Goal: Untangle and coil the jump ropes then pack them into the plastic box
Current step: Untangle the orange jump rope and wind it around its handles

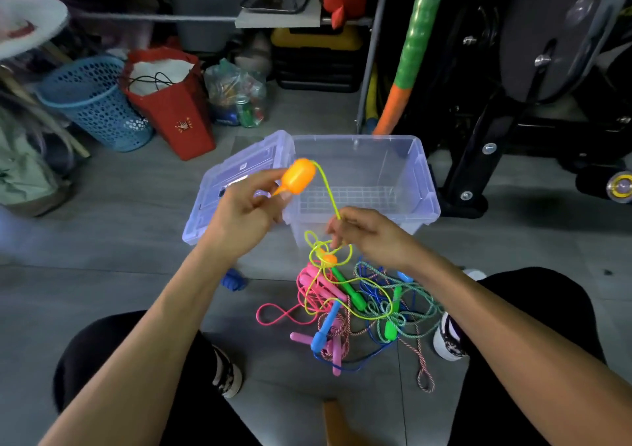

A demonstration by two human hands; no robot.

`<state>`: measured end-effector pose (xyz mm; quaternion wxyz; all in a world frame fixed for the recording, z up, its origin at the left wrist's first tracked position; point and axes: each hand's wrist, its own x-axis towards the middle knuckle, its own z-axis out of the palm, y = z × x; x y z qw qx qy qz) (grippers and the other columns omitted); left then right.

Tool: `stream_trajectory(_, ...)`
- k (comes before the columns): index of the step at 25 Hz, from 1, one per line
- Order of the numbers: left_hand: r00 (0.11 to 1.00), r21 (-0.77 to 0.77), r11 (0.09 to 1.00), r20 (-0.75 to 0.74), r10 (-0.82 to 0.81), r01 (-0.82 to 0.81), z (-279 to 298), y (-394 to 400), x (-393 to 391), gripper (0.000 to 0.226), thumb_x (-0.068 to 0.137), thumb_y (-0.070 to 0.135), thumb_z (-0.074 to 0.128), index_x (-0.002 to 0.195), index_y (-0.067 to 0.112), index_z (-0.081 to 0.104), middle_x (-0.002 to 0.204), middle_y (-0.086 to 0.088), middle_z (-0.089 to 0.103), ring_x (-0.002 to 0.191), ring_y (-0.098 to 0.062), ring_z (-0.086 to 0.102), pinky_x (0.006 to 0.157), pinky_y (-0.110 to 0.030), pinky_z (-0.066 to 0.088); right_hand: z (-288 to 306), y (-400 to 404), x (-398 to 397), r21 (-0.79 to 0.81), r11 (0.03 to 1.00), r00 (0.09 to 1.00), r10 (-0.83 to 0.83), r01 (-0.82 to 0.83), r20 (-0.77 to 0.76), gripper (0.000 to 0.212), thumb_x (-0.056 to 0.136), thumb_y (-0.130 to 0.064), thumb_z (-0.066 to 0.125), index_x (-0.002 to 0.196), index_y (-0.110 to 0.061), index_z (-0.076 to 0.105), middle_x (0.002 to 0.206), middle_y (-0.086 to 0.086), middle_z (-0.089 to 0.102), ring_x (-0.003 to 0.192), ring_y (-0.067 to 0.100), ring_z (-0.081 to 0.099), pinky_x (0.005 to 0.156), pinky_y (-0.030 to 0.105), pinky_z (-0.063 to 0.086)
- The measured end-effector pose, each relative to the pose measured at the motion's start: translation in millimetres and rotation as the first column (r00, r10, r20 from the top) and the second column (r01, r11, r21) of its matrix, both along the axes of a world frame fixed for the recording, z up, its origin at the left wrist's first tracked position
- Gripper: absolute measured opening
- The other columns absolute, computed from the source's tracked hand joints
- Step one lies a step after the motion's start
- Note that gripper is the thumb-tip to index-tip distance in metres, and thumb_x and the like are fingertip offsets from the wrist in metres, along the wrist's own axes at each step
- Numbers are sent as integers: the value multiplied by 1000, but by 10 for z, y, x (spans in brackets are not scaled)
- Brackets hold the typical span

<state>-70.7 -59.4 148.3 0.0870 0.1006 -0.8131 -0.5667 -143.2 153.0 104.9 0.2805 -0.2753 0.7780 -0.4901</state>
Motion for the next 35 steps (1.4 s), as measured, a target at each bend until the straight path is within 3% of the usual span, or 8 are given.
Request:
stream_trajectory(2,930,375,850,143,339,-368,-3,-61,-81,9,95,21,57,98,18,65,77,-3,56,54,-13,51,49,-24,39,69,17,-20,14,999,998,-47,48,-49,23,101,-15,46,86,-19,63,75,1,66,74,18,61,77,40,48)
stream_trajectory(4,858,625,587,385,341,-514,-20,-147,-118,12,95,22,53,100,12,58,75,-4,53,44,-11,45,41,-19,34,130,39,-63,133,991,978,0,28,-210,25,100,-14,46,83,-21,62,61,-16,59,58,0,51,62,26,39)
stream_trajectory(9,834,570,751,550,-46,-334,-43,230,-65,26,84,38,68,93,16,61,89,-7,72,40,-8,27,38,-15,24,277,-102,-2,225,968,920,183,-108,-346,21,99,-17,51,88,-13,68,55,-13,49,57,-7,49,56,12,34)
stream_trajectory(19,855,658,547,368,366,-517,-52,67,-59,5,92,7,58,88,6,60,77,-4,61,39,-7,33,37,-17,30,319,-33,-19,289,953,970,150,-90,-192,15,92,-17,57,79,-13,64,55,-5,60,48,4,53,53,25,43)
stream_trajectory(24,768,67,892,541,344,-447,-92,-118,90,28,82,23,72,74,13,47,59,-6,44,34,-15,32,38,-18,27,214,-99,42,296,951,935,180,-87,-307,19,95,-19,54,82,-11,66,67,6,59,57,6,43,57,23,34)
stream_trajectory(26,798,-94,922,474,373,-375,-71,-12,102,37,80,28,73,70,15,40,50,0,37,37,-18,35,37,-17,27,267,-186,46,243,966,917,172,-86,-359,20,97,-21,53,86,-13,67,62,-3,54,55,3,44,54,16,32)
stream_trajectory(30,942,18,971,245,228,-240,-34,226,58,12,83,30,72,79,21,64,53,7,53,41,-16,40,45,-22,35,262,-231,-36,309,944,912,224,-115,-344,20,98,-22,51,90,-17,69,72,-5,61,58,1,49,56,16,33)
stream_trajectory(35,909,150,988,416,-36,-29,-83,280,53,22,90,34,66,98,13,70,65,-5,69,39,-17,33,38,-19,28,188,-211,-46,451,859,894,380,-245,-238,20,100,-24,50,93,-24,68,69,-13,52,61,2,48,59,24,35)
